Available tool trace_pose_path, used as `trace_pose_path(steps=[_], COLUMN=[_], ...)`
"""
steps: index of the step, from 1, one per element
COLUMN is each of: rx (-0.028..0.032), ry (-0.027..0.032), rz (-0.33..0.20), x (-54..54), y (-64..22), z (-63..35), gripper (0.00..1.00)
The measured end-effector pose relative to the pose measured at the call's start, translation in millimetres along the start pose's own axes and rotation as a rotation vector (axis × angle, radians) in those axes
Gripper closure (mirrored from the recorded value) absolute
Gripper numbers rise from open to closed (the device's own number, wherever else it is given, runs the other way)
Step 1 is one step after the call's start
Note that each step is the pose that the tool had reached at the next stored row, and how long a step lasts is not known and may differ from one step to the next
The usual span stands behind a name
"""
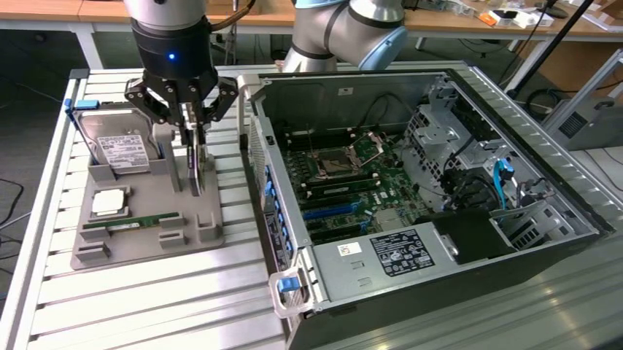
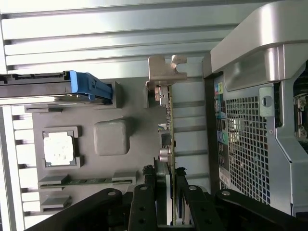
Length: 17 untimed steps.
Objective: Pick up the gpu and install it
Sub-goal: 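Pick up the gpu and move the gpu toward the slot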
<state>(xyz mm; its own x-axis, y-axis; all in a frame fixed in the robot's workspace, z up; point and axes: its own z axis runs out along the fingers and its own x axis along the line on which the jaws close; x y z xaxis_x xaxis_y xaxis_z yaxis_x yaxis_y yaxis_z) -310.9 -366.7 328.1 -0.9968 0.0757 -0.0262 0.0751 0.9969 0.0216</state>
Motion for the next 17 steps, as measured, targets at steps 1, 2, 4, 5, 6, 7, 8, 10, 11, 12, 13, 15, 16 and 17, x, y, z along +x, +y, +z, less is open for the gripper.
trace_pose_path(steps=[1, 2, 4, 5, 6, 7, 8, 10, 11, 12, 13, 15, 16, 17], rx=[-0.0001, -0.0003, -0.0006, -0.0010, -0.0013, -0.0015, -0.0015, -0.0016, -0.0017, -0.0017, -0.0016, -0.0017, -0.0017, -0.0017], ry=[0.0000, 0.0000, -0.0001, 0.0001, 0.0000, 0.0001, 0.0001, 0.0001, 0.0001, 0.0000, 0.0001, 0.0001, 0.0000, 0.0000], rz=[0.000, 0.000, 0.000, 0.000, 0.000, 0.000, 0.000, 0.000, 0.000, 0.000, 0.000, 0.000, 0.000, 0.000], x=[-0.1, -0.1, -0.2, -0.3, -0.4, -0.5, -0.5, -0.5, -0.5, -0.6, -0.6, -0.6, -0.6, -0.6], y=[0.0, 0.0, 0.1, 0.2, 0.3, 0.4, 0.4, 0.4, 0.4, 0.4, 0.5, 0.5, 0.5, 0.5], z=[-1.5, -1.9, -5.2, -9.6, -13.0, -18.1, -19.2, -20.0, -20.5, -20.9, -21.7, -22.6, -23.0, -23.6], gripper=[0.73, 0.73, 0.73, 0.73, 0.73, 0.73, 0.73, 0.73, 0.73, 0.73, 0.73, 0.73, 0.73, 0.73])
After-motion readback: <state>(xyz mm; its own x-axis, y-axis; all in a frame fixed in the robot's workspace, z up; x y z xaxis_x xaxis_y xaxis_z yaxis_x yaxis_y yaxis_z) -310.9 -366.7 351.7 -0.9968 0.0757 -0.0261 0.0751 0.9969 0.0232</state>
